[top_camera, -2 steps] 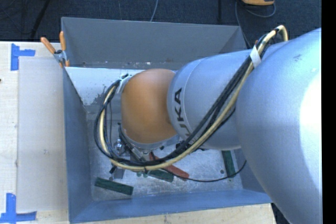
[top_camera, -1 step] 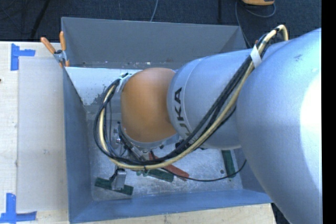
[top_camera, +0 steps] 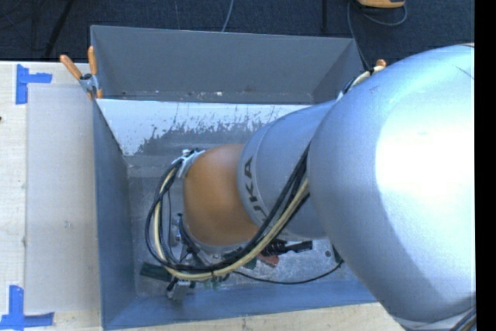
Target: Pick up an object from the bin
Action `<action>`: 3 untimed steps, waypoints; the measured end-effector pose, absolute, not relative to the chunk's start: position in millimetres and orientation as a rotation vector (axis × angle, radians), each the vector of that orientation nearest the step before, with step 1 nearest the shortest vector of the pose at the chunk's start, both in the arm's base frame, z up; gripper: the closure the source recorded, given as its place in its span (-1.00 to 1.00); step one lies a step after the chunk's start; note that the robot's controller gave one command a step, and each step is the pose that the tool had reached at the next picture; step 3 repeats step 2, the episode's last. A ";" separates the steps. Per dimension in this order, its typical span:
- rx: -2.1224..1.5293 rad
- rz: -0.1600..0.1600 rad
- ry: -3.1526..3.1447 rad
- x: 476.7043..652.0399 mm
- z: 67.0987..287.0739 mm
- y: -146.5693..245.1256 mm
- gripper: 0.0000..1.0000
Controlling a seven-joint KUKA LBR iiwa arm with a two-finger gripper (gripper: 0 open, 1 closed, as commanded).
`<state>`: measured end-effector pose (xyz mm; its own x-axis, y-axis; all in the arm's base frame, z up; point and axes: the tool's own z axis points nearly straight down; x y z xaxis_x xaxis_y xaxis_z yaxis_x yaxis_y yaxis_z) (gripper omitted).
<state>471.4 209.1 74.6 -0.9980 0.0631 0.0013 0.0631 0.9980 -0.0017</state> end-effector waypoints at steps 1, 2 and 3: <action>-0.101 0.001 -3.138 471.9 76.7 209.4 1.00; -0.084 -0.004 -3.147 481.0 188.9 199.8 1.00; -0.084 -0.004 -3.147 481.0 188.9 199.8 1.00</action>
Offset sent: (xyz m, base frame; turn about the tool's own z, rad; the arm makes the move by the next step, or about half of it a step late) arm 0.0000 0.0000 0.0000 0.0000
